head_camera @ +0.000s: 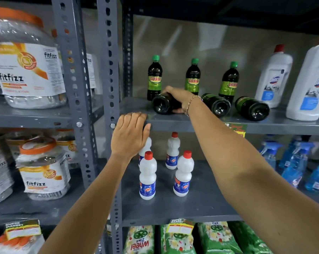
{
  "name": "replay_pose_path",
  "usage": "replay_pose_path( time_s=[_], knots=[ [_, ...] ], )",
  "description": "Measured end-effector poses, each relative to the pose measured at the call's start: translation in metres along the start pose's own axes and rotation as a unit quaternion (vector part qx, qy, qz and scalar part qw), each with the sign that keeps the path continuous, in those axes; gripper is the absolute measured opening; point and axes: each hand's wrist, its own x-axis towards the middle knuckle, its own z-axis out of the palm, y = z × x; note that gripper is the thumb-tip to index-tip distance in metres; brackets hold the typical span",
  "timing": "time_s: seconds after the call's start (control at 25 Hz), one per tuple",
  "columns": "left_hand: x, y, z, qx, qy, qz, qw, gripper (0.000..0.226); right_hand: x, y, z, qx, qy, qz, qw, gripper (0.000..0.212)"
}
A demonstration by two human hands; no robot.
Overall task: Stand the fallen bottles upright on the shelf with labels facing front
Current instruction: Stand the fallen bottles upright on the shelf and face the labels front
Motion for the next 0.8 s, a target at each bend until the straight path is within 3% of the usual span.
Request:
replay_pose_path(
  time_s=[0.16, 0.4, 0.6, 0.8],
  knots=[
    [0.004, -0.001, -0.003, -0.002, -0.011, -0.010, 1.000, 0.043, -0.007, 0.003, -0.013, 0.103, -0.003, -0.056, 0.993, 0.064],
    [0.003, 0.001, -0.009, -0.020, -0.038, -0.020, 0.999, 0.044, -0.018, -0.006, -0.014, 0.131, -0.028, -0.224, 0.965, 0.058],
    [0.006, 0.000, -0.010, -0.039, -0.022, -0.019, 0.999, 0.044, -0.011, -0.003, 0.000, 0.155, -0.079, -0.209, 0.962, 0.069],
    [0.003, -0.004, -0.005, -0.034, -0.014, -0.015, 0.999, 0.048, -0.011, -0.009, -0.001, 0.063, -0.172, -0.180, 0.967, 0.064]
  ],
)
